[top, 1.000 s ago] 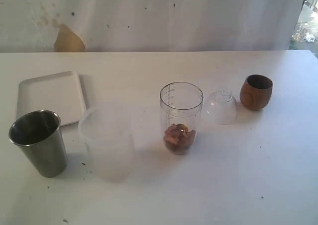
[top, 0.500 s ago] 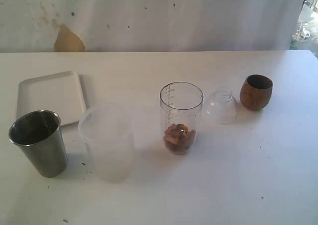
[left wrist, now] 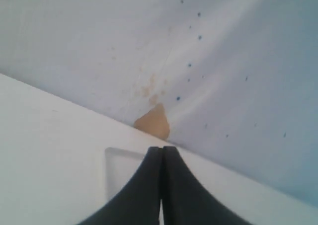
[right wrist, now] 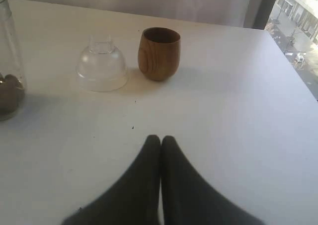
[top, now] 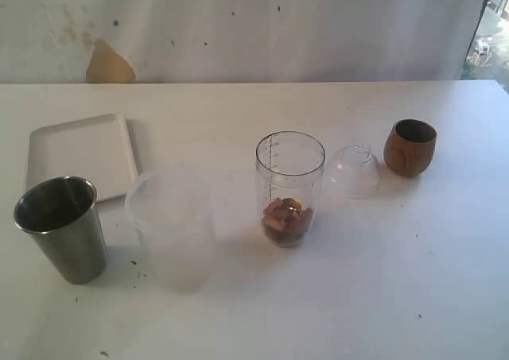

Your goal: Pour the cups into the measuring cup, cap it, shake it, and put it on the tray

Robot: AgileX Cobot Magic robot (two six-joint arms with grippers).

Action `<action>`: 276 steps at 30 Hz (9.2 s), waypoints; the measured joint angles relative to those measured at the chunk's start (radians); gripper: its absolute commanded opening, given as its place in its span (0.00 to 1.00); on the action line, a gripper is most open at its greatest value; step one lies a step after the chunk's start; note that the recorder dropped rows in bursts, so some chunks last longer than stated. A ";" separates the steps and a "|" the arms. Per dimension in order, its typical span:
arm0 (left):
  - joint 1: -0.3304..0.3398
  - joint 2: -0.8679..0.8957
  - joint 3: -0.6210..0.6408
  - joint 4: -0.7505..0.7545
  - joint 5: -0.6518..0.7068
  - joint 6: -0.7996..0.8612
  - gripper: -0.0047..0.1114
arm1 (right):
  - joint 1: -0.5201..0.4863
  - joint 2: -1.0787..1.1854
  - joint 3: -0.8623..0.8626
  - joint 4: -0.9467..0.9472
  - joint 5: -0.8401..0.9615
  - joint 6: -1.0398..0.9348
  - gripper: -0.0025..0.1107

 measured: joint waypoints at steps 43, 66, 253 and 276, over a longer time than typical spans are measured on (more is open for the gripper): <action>0.000 1.055 -0.022 1.284 -0.685 -0.609 0.88 | 0.000 0.000 0.000 0.000 0.000 0.015 0.02; 0.000 1.614 -0.045 0.936 -1.104 -0.097 0.88 | 0.000 0.000 0.000 0.000 0.000 0.017 0.02; -0.570 2.035 -1.309 1.279 -0.598 -0.123 0.04 | 0.000 0.000 0.000 0.000 0.004 0.043 0.02; -0.570 1.967 -1.309 1.275 -0.502 0.115 0.04 | 0.000 0.000 0.000 0.000 0.004 0.043 0.02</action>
